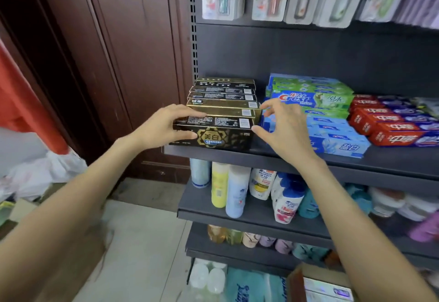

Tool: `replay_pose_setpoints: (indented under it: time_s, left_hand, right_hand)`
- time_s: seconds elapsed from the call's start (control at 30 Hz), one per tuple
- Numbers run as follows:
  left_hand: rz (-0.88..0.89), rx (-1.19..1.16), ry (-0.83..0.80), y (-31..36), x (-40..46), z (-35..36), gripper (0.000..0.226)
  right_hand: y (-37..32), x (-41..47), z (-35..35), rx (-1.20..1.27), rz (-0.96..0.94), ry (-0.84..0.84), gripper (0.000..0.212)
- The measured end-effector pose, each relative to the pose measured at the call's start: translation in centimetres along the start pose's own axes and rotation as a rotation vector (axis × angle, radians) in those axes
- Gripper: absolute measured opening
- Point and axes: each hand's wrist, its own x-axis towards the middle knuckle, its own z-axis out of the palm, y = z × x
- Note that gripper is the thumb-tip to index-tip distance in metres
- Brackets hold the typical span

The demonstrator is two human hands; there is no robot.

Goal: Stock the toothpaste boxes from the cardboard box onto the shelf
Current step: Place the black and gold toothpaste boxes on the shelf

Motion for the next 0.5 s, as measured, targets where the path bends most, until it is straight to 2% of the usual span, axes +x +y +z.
replay_pose_setpoints:
  time_s: [0.27,0.37,0.5]
  left_hand:
    - [0.047,0.331,0.317,-0.5,0.1,3.9,0.051]
    - [-0.094,0.280,0.433,0.1,0.0,4.7,0.065]
    - [-0.133,0.244,0.456,0.6,-0.5,5.0,0.068]
  right_hand:
    - [0.1,-0.4,2.5,-0.307,-0.145,0.090,0.021]
    - [0.0,-1.0,2.8,-0.328,-0.125,0.098,0.024]
    - [0.0,-1.8,2.7,-0.295,-0.159,0.103,0.030]
